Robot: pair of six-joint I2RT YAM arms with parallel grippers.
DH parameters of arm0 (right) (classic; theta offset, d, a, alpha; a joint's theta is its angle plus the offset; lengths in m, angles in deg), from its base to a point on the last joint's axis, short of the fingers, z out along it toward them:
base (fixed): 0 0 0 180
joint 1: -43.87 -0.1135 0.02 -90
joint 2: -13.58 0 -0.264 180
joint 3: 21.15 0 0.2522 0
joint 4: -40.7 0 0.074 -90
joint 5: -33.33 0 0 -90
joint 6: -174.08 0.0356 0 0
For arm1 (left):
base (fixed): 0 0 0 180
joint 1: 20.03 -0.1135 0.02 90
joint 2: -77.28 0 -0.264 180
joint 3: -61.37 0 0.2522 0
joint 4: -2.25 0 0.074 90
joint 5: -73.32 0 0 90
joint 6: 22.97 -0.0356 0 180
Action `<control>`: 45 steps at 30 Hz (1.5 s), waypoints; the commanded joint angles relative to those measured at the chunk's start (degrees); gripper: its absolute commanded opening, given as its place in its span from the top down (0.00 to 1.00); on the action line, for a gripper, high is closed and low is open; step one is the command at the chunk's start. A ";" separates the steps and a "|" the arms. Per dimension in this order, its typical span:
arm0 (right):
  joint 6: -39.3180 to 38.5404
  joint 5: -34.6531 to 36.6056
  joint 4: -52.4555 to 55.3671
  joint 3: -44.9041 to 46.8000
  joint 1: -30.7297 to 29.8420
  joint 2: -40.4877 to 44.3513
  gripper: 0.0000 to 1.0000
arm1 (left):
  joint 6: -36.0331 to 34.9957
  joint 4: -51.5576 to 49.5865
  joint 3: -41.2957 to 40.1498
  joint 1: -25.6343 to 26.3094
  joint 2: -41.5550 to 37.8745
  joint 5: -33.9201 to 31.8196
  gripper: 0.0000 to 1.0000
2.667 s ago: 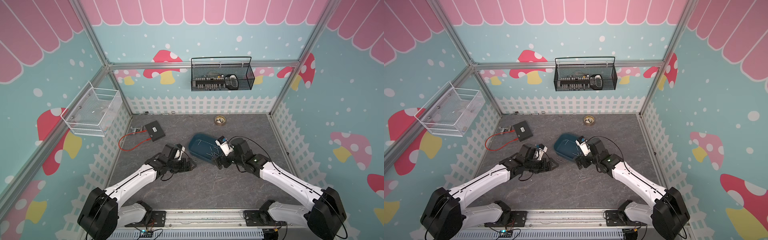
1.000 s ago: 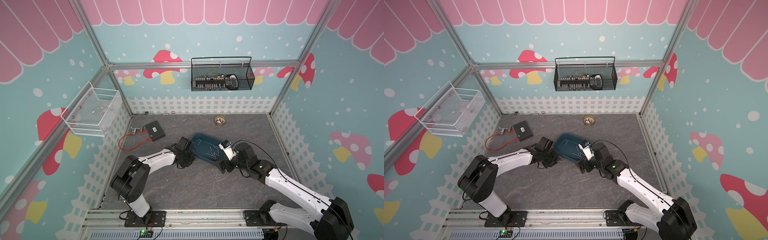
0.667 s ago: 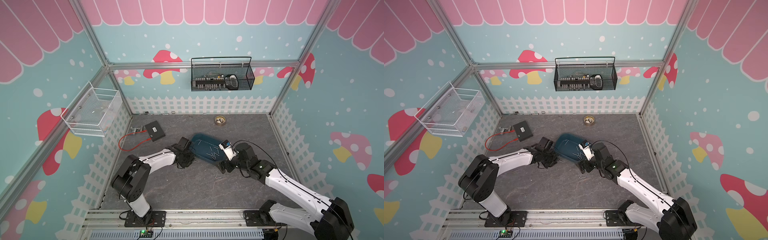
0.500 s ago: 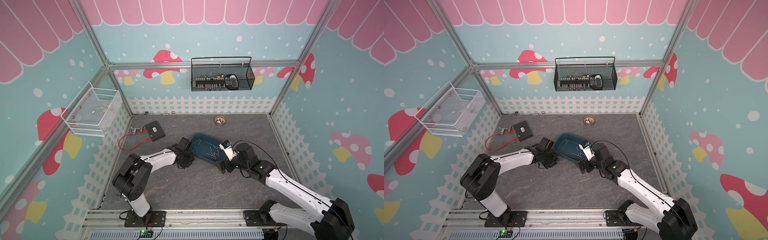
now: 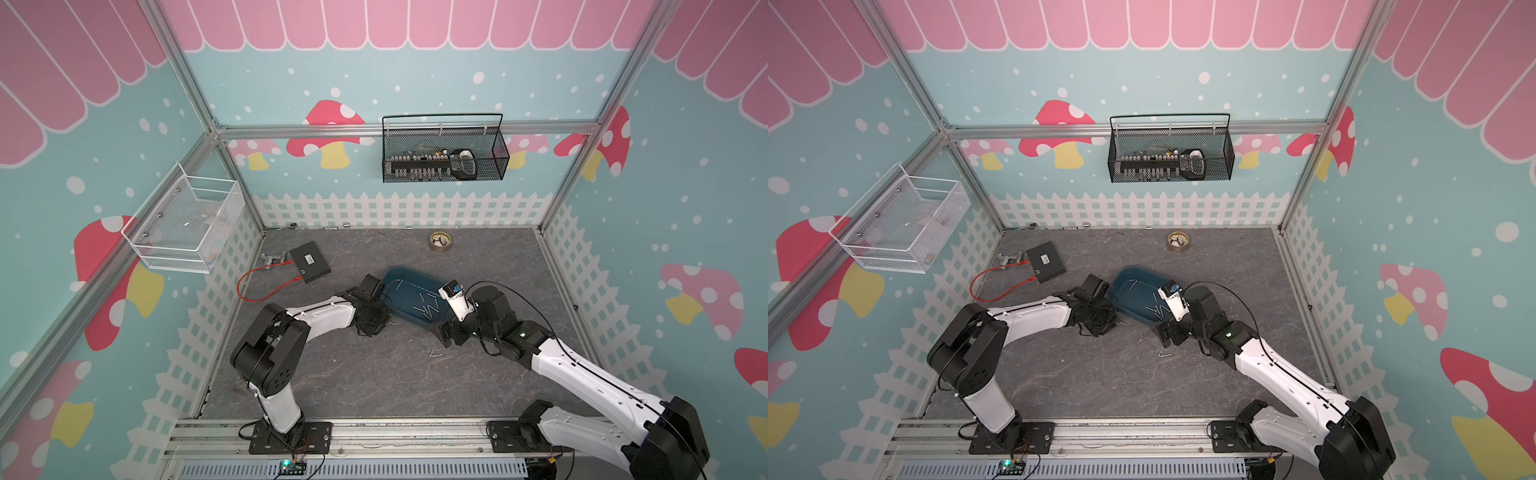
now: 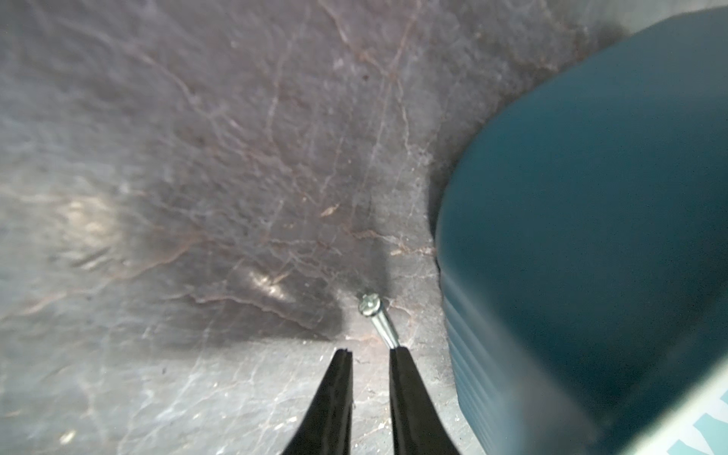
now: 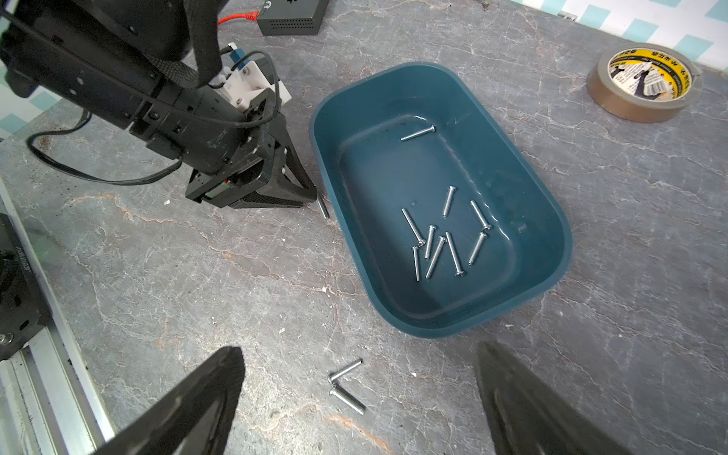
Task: Put the screws on the desktop into the storage box
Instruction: Pick up the screw from the center of the board.
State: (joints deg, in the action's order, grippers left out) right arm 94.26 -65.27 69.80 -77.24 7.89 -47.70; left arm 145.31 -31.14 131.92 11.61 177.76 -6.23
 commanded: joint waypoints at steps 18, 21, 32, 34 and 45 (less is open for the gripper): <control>0.72 0.66 -0.75 0.93 -0.18 1.75 0.03 | 1.78 -0.35 3.21 0.02 3.58 -1.40 0.82; 0.72 0.90 -0.74 0.92 -0.23 1.88 0.03 | 1.47 -1.10 4.01 0.04 4.34 -1.32 0.83; 0.66 1.31 -0.65 0.85 -0.41 2.04 0.03 | 1.61 -3.64 5.78 -0.16 6.87 -1.21 0.83; 0.64 1.22 -0.65 0.76 -0.44 2.06 0.03 | 1.51 -4.08 5.74 -0.18 7.00 -1.34 0.83; 0.54 1.31 -0.68 0.72 -0.49 2.13 0.03 | 0.44 -5.33 6.45 -0.61 7.86 -2.16 0.79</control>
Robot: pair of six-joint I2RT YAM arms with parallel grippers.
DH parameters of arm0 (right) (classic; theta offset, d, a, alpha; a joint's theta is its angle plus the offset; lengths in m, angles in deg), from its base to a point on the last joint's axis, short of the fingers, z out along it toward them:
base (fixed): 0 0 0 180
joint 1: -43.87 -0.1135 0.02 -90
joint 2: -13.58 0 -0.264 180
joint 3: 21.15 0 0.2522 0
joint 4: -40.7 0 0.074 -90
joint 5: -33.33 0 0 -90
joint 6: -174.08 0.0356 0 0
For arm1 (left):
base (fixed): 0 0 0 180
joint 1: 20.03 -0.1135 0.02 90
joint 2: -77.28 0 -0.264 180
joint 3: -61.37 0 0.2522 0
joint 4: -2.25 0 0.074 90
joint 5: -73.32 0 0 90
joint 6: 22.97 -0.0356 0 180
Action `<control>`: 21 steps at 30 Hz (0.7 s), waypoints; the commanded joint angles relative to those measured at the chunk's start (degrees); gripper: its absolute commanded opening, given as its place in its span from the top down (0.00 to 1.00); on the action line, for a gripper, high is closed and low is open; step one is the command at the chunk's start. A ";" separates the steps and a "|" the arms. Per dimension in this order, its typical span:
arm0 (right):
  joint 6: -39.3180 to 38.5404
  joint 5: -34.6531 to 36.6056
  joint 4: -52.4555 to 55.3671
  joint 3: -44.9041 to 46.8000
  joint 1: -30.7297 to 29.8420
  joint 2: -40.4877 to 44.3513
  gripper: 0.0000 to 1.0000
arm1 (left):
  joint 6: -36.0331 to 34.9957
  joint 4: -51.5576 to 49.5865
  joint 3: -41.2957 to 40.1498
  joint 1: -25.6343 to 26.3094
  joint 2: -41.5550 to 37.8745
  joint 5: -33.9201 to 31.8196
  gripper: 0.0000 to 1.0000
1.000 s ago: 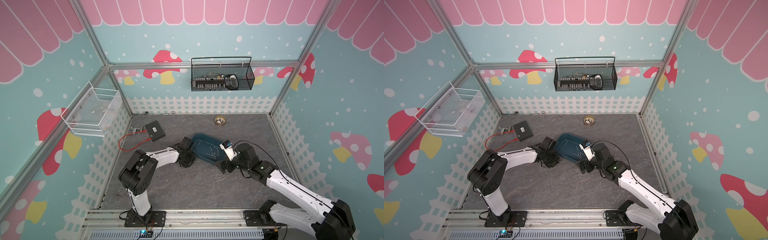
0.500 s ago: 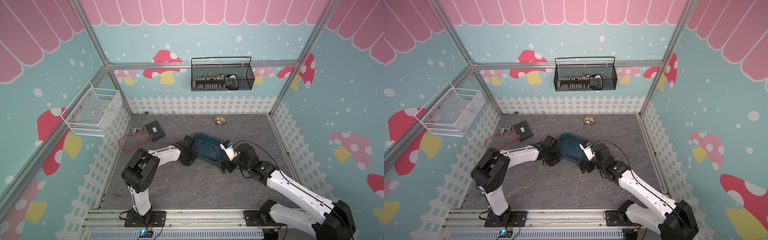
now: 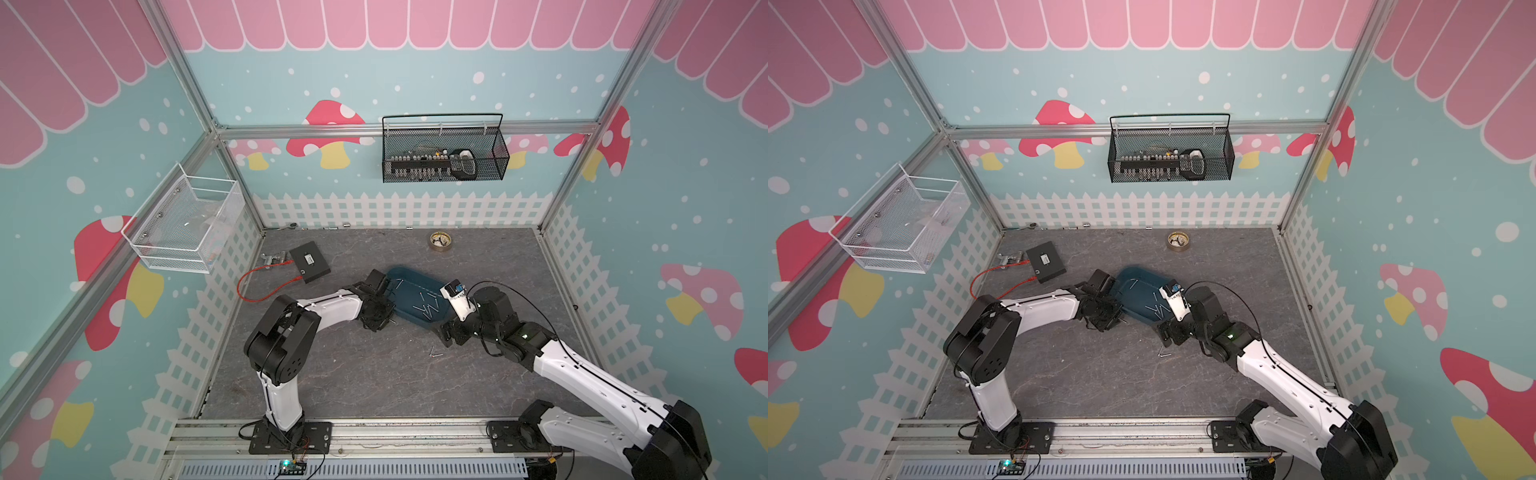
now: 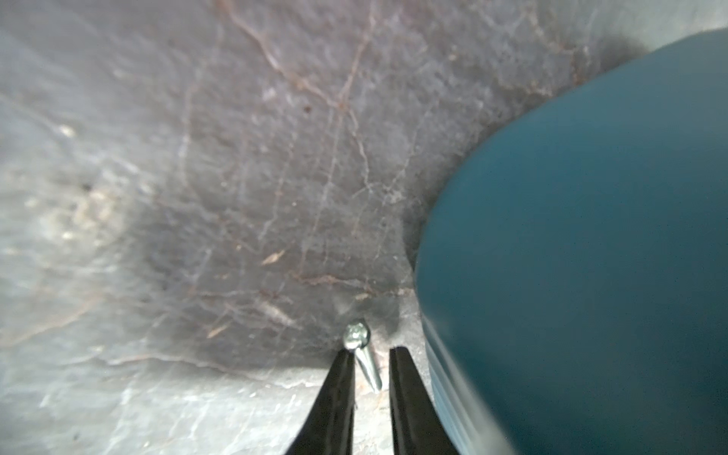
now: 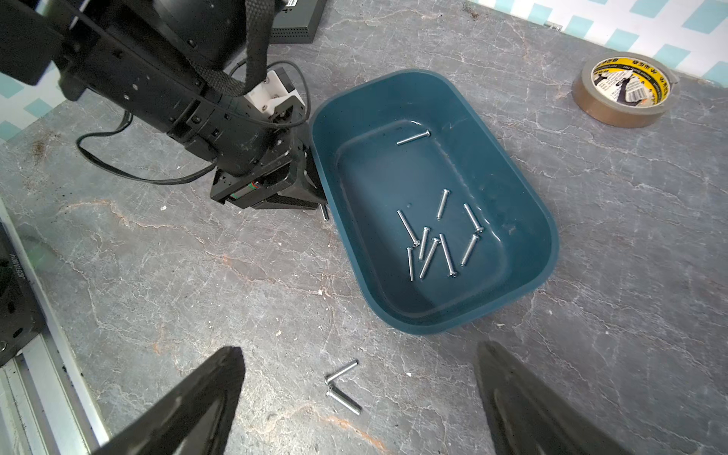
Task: Put the screws on the desktop into the storage box
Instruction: Pick up the screw from the center of the board.
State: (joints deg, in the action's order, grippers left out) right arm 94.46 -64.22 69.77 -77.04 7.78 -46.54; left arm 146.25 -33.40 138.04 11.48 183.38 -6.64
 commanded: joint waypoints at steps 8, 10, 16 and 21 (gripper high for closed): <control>0.26 0.34 -0.72 0.40 -0.42 0.97 0.03 | -1.22 -3.81 0.19 -0.48 3.67 -0.72 0.90; 0.18 0.37 -0.78 0.39 -0.38 0.97 0.03 | -1.27 -3.79 -0.05 -0.50 3.33 -0.77 0.93; 0.29 0.49 -0.66 0.43 -0.42 1.05 0.03 | -2.15 -3.94 -1.41 -0.48 1.34 -0.81 0.94; 0.31 0.38 -0.68 0.52 -0.40 1.24 0.04 | -4.25 -3.95 -4.46 -0.40 -1.26 0.21 0.95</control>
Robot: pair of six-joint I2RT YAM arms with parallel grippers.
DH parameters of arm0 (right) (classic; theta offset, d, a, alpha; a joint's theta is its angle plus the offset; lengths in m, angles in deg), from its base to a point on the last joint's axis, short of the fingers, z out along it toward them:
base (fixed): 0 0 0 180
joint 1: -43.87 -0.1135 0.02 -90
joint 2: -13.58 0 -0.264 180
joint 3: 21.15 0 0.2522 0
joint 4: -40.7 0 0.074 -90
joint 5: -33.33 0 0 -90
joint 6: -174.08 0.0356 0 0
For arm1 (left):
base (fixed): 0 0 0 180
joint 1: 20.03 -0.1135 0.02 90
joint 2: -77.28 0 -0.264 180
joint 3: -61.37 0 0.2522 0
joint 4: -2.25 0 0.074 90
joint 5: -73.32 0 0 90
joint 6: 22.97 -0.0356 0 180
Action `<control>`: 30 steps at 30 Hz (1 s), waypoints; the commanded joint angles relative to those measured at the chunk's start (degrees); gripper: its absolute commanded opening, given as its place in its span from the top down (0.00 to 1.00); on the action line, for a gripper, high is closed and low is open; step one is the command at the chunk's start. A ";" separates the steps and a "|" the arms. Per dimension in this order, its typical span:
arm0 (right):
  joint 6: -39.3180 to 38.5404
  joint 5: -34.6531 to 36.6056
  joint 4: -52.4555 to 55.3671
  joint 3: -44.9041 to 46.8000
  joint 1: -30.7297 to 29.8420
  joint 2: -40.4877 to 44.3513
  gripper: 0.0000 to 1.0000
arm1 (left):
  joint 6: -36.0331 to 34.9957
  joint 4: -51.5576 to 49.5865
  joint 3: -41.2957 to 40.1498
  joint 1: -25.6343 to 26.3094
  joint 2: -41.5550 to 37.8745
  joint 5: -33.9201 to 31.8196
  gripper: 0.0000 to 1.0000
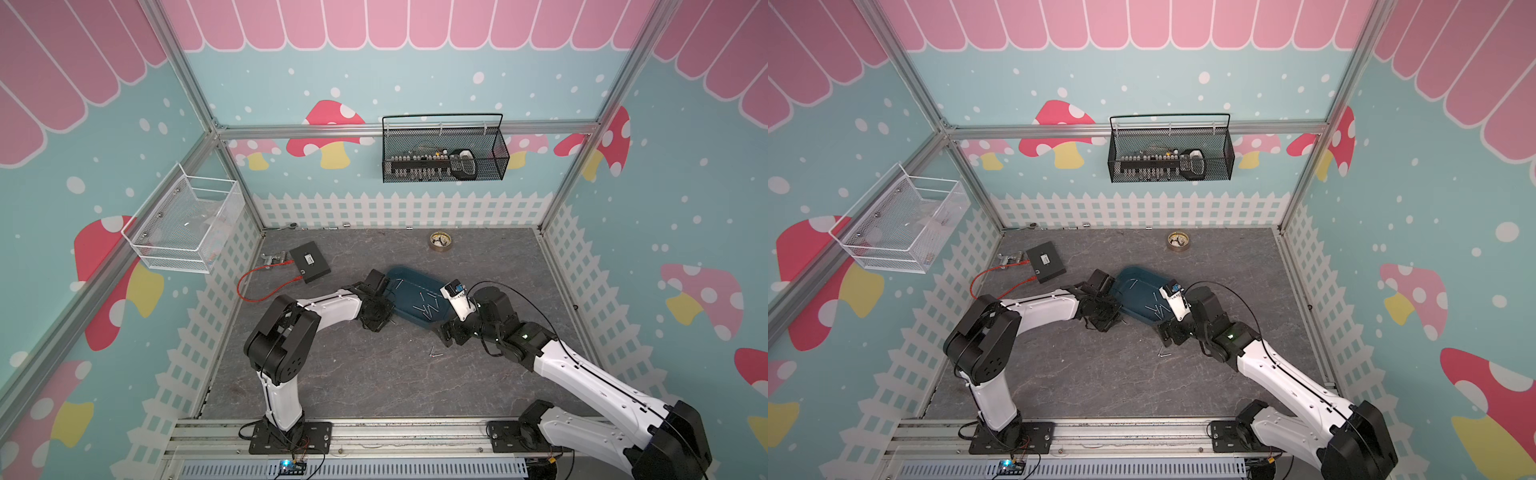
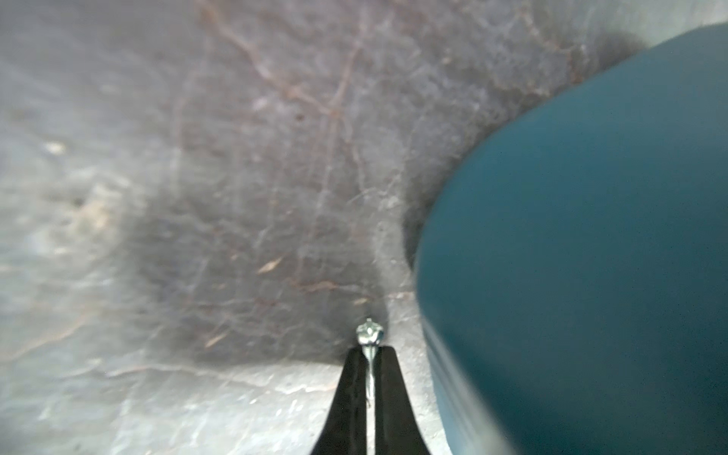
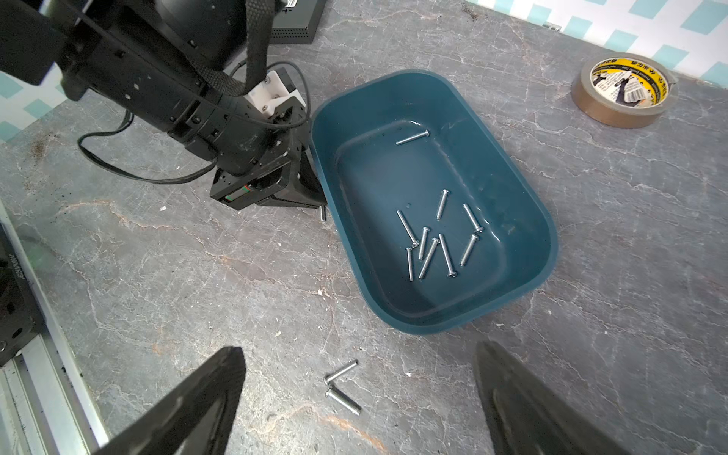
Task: Put the screws on the desktop into the storage box
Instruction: Pick up the screw from the center of the board, then place the screw in the storage box.
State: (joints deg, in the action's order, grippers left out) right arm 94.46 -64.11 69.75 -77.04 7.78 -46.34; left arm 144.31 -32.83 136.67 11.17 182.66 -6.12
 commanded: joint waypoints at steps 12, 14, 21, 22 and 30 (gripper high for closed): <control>0.26 0.26 -0.70 0.55 -0.41 0.58 0.04 | -11.39 -4.46 -7.03 0.08 -7.39 0.92 1.00; 0.27 0.31 -0.64 0.49 -0.38 0.51 0.04 | -12.60 -4.19 -7.60 0.17 -8.60 1.08 1.00; 0.23 0.29 -0.66 0.49 -0.39 0.17 0.04 | -15.55 -2.55 -8.33 0.13 -15.01 2.83 1.00; 0.18 0.28 -0.61 0.41 -0.38 0.10 0.04 | -15.81 -2.45 -7.90 0.18 -15.77 3.05 1.00; 0.18 0.47 -0.61 0.46 -0.41 0.29 0.04 | -17.99 0.04 -3.31 -0.04 -16.65 5.28 1.00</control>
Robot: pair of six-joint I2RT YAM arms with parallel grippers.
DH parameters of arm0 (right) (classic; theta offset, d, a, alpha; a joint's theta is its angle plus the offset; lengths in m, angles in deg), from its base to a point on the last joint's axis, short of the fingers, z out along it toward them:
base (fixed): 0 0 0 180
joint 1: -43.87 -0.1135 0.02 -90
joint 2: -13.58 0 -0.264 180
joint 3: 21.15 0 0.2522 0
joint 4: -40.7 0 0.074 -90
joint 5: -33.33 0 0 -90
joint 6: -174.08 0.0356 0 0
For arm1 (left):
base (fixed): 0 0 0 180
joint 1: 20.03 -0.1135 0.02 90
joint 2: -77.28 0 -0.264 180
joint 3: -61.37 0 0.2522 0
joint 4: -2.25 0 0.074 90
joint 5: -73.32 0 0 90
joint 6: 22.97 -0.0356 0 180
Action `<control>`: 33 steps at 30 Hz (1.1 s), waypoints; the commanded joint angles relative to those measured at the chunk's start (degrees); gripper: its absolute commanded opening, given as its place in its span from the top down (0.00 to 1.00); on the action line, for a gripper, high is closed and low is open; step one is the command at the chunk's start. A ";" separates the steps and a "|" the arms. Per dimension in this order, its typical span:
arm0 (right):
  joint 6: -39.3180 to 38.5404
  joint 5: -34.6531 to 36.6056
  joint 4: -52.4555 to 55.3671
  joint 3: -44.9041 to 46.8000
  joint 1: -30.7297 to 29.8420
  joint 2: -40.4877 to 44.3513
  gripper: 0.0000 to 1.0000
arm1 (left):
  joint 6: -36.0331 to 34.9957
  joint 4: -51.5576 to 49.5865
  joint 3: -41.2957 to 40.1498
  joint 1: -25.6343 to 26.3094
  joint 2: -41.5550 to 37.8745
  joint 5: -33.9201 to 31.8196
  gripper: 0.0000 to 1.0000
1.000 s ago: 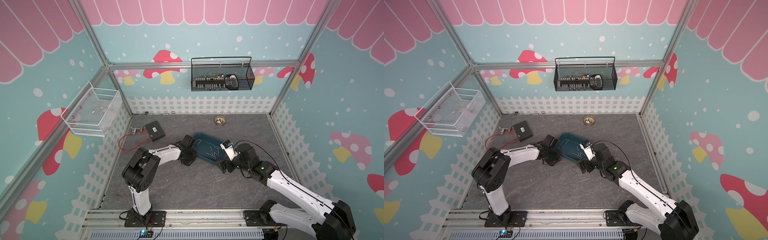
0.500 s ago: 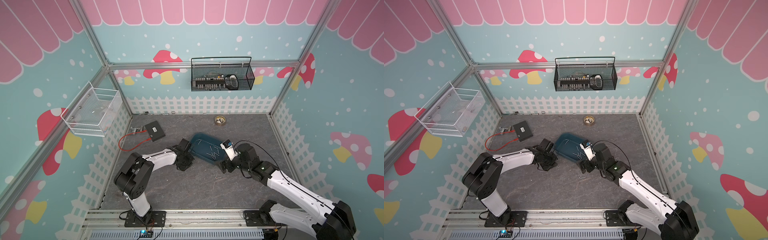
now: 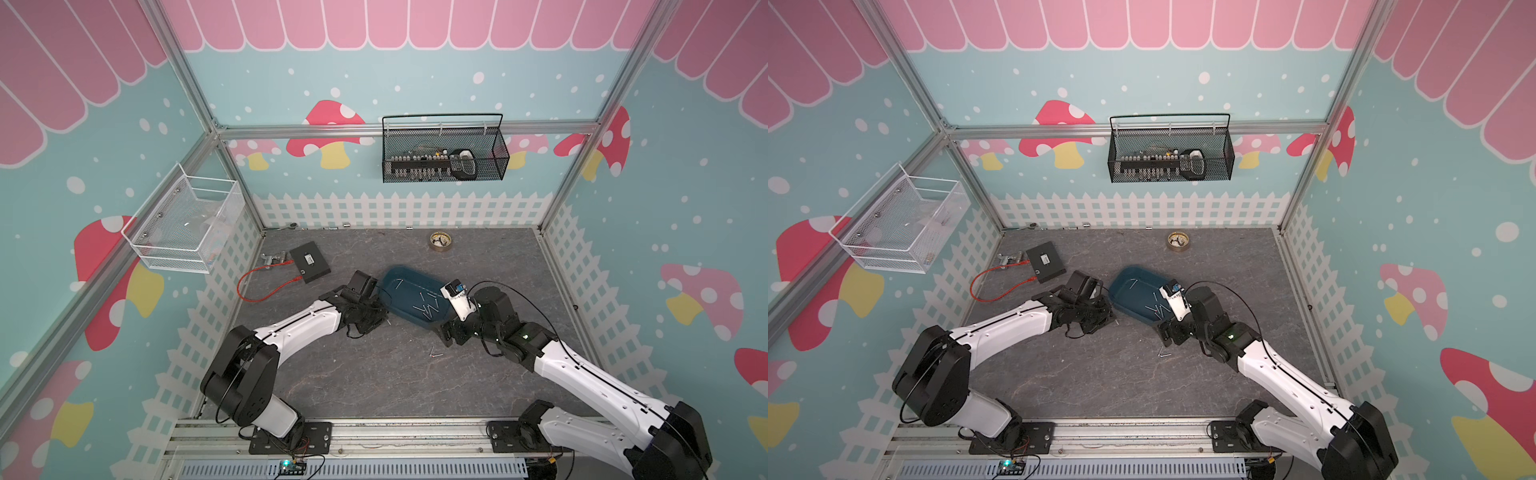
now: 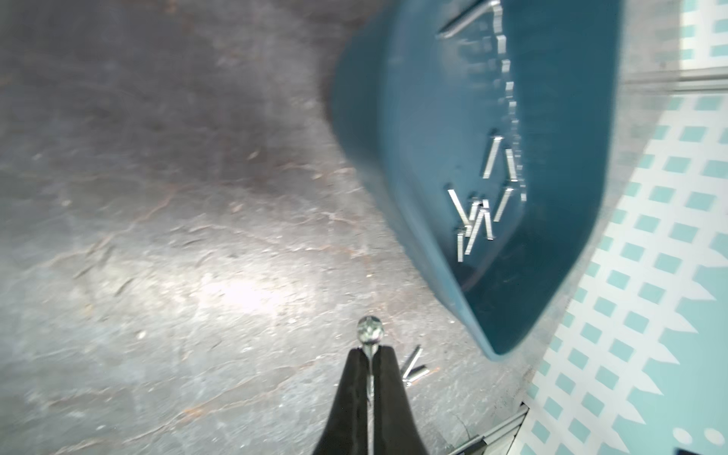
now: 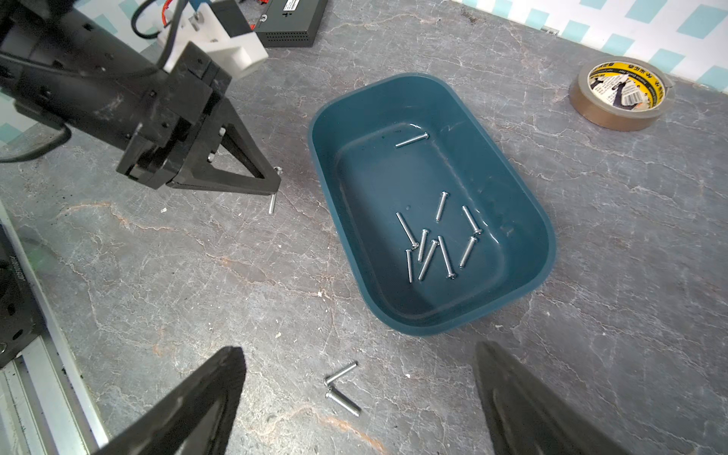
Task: Put the screws on the desktop into the storage box
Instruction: Place the screw in the storage box.
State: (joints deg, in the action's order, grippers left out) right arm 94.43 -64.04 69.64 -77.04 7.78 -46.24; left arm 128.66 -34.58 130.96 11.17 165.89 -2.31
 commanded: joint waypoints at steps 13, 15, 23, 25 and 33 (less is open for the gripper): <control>0.29 0.63 -0.40 0.64 -0.44 0.40 0.04 | -2.90 7.82 10.31 -0.36 10.23 4.20 0.95; 0.37 0.68 -0.37 0.60 -0.42 0.40 0.04 | -2.75 7.98 11.19 -0.44 11.02 4.55 0.91; 0.39 0.79 -0.30 0.60 -0.38 0.24 0.04 | -2.71 8.44 10.88 -1.74 10.31 6.28 0.74; 0.37 0.74 -0.24 0.64 -0.42 0.22 0.04 | -3.11 8.47 10.59 -2.23 9.68 7.09 0.73; 0.40 0.57 -0.06 0.52 -0.43 -0.12 0.04 | -11.45 8.22 8.80 -3.33 4.88 9.56 0.68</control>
State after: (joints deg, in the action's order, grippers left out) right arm 94.46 -63.76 69.64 -77.04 7.78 -46.26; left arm 122.73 -26.88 140.69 8.20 174.16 5.47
